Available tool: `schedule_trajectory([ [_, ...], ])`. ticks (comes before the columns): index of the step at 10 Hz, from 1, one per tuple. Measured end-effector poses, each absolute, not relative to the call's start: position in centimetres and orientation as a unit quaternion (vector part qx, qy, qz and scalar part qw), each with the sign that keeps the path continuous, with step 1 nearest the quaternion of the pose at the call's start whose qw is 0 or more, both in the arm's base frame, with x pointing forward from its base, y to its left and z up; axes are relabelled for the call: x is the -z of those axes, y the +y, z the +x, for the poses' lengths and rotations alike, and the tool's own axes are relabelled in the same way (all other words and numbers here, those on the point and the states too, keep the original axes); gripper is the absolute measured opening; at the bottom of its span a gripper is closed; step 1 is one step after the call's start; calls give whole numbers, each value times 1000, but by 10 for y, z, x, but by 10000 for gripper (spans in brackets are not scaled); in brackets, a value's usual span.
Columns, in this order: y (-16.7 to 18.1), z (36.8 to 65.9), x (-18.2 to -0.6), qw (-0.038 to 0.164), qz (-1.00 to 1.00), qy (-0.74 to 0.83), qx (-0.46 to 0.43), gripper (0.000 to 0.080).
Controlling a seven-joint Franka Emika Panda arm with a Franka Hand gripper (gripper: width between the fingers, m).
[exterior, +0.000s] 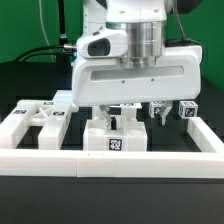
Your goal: Assemble chair
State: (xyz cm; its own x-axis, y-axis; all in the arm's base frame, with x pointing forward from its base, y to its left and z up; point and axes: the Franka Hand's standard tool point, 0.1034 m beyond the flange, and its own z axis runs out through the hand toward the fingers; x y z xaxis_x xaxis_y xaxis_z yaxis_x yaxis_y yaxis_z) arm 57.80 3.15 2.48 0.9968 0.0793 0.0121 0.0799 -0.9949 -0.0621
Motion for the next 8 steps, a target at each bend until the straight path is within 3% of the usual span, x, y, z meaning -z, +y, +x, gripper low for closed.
schedule_trajectory([
  [3,35,574,-8,32,-999,-42,3,649],
  [6,36,573,-6,32,-999,-43,2,625],
  [8,36,573,-6,32,-999,-44,2,270],
])
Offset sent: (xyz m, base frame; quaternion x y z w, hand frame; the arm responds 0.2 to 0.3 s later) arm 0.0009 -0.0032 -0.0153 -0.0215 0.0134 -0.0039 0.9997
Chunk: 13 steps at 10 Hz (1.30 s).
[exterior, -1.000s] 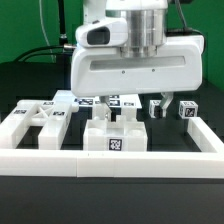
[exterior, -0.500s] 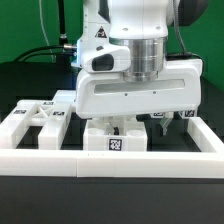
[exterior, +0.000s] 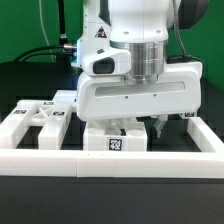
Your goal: Assemble chair
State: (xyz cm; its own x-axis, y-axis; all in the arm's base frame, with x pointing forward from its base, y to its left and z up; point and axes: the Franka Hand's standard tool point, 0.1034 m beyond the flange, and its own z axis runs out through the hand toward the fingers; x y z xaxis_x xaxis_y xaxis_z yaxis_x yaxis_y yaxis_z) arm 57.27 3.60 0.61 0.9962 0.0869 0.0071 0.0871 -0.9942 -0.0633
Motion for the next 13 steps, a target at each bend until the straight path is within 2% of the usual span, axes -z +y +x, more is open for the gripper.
schedule_trajectory([
  [1,36,573,-6,32,-999,-44,2,122],
  [2,36,573,-6,32,-999,-44,2,122],
  [3,36,573,-6,32,-999,-44,2,31],
  [9,39,574,-7,33,-999,-33,2,31],
  [13,75,605,-8,37,-998,-37,19,31],
])
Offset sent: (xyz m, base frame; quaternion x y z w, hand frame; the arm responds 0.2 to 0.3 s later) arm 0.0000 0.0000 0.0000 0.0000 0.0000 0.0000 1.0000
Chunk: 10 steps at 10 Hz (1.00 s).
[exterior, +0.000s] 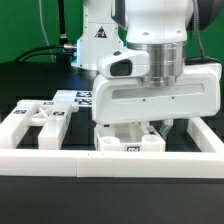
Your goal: Assemble chair
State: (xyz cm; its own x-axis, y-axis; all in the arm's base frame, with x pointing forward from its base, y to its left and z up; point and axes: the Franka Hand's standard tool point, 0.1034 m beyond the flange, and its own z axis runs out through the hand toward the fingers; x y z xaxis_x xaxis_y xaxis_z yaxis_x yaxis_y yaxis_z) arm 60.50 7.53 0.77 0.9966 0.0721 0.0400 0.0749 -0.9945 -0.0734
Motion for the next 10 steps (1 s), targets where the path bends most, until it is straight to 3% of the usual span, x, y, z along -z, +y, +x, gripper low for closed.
schedule_trajectory([
  [3,98,618,-8,41,-999,-20,17,31],
  [10,112,622,-8,42,-999,-5,-26,31],
])
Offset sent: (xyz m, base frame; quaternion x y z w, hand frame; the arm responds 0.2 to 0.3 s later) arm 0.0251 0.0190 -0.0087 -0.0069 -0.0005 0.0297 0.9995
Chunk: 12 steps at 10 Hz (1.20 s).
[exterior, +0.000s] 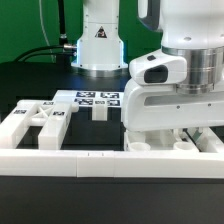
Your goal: Assemble chair
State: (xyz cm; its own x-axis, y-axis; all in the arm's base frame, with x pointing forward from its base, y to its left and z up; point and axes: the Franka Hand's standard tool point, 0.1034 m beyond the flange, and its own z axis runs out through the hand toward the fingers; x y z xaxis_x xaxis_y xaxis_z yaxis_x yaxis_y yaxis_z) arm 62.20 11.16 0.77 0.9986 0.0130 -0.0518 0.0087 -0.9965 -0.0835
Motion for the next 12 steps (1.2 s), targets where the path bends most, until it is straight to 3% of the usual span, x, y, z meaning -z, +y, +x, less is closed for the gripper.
schedule_trajectory([
  [7,119,623,-8,40,-999,6,-36,31],
  [10,112,626,-31,36,-998,7,-44,64],
  [11,112,630,-46,38,-999,6,-34,271],
  [12,110,633,-62,41,-999,6,-25,408],
])
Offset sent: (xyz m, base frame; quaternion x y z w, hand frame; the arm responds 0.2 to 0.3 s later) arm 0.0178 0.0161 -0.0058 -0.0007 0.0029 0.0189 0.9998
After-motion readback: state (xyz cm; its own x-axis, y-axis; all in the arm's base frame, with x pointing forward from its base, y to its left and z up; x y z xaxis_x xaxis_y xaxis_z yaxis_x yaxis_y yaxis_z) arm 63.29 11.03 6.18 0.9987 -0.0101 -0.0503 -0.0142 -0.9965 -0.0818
